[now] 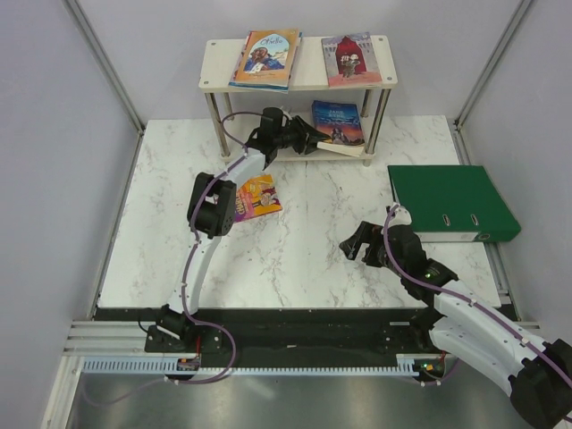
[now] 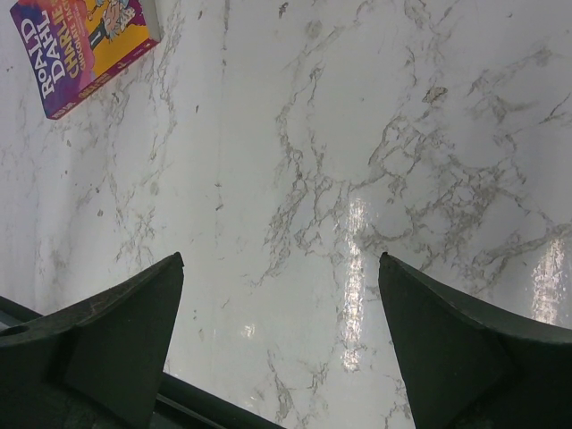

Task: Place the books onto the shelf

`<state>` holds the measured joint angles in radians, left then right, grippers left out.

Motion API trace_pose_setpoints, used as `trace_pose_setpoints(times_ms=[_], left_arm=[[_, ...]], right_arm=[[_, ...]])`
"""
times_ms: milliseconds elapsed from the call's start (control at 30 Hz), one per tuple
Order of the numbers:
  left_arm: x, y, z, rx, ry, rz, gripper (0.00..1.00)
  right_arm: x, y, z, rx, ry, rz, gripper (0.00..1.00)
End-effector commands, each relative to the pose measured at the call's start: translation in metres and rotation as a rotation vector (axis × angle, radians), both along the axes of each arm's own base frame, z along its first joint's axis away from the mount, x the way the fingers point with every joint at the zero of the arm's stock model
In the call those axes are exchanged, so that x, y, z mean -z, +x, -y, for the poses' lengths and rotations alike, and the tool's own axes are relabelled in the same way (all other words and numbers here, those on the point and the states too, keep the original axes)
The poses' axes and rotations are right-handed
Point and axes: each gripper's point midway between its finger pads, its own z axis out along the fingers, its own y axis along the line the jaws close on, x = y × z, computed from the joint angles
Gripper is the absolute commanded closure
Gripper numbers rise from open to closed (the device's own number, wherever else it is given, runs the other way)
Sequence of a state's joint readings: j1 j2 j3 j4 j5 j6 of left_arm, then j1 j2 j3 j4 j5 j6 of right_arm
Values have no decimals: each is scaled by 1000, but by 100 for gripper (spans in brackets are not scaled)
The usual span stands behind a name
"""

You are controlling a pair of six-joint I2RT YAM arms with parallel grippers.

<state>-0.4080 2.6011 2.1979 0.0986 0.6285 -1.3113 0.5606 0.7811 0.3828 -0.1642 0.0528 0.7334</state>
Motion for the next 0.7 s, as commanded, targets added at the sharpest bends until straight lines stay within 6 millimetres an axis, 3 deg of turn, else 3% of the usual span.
trace_pose_setpoints(times_ms=[0,233,433,567,667], left_arm=[[-64,1,-1,-2,-65,137,55],[-74,-6,-16,-48,-8,110,34],[-89,-13,-33,-111,112,110,28],[-82,-16,-51,-163,229,87,25],[-66,-25,-63,-181,293,32,23]], right_arm=[[-4,3,-3,0,20,21,3],[-4,3,-2,2,22,24,3],[-5,3,-3,0,25,24,3],[-4,3,-3,0,24,21,3],[-5,3,-3,-1,26,23,3]])
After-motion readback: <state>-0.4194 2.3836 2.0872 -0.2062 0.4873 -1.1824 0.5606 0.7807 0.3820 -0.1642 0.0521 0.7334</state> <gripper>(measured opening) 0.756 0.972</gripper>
